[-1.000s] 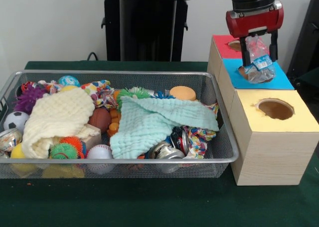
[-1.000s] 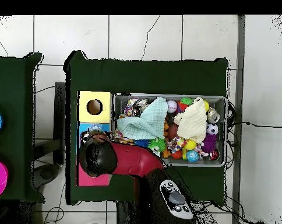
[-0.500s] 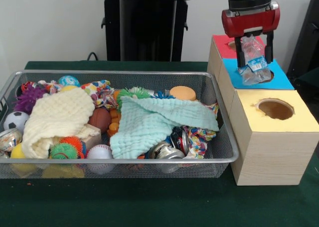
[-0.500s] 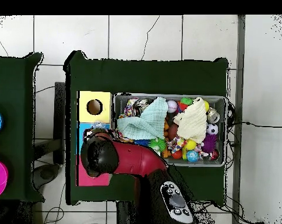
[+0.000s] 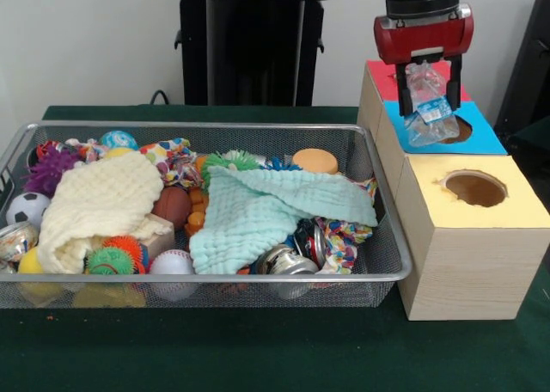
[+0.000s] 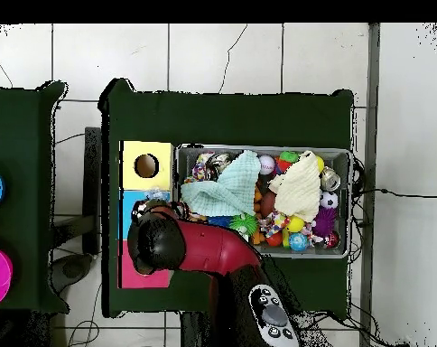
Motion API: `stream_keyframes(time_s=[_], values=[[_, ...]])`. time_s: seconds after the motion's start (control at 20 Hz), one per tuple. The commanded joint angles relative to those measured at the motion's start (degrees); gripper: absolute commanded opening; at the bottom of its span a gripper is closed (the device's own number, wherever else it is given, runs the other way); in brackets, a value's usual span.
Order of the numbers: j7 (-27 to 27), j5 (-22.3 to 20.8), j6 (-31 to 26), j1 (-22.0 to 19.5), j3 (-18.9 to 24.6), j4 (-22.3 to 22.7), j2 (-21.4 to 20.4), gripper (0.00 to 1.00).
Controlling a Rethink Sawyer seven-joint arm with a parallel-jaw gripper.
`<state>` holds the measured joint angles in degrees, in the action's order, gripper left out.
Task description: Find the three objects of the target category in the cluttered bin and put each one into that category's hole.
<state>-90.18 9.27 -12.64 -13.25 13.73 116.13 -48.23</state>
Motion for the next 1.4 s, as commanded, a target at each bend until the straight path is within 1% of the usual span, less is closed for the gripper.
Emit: stream_keyframes(time_s=[0.05, 0.2, 0.5, 0.55, 0.95, 1.2, 1.4], values=[[-11.0, 1.6, -6.0, 0.7, -1.2, 1.1, 1.3, 1.0], [-11.8, 2.1, -5.3, 1.1, -1.1, 1.9, 1.4, 1.0], [-12.8, 3.2, -6.1, 2.1, -1.5, 2.5, 0.3, 1.0], [-13.1, 3.3, -5.6, 2.3, -1.2, 3.3, 0.0, 1.0], [-12.3, 3.5, -6.2, 2.0, -0.9, 3.8, -0.7, 1.0], [-12.1, 3.1, -4.6, 2.2, -1.1, 3.9, 0.4, 1.0], [-12.1, 3.2, -5.1, 2.4, -1.3, 3.6, 0.3, 1.0]])
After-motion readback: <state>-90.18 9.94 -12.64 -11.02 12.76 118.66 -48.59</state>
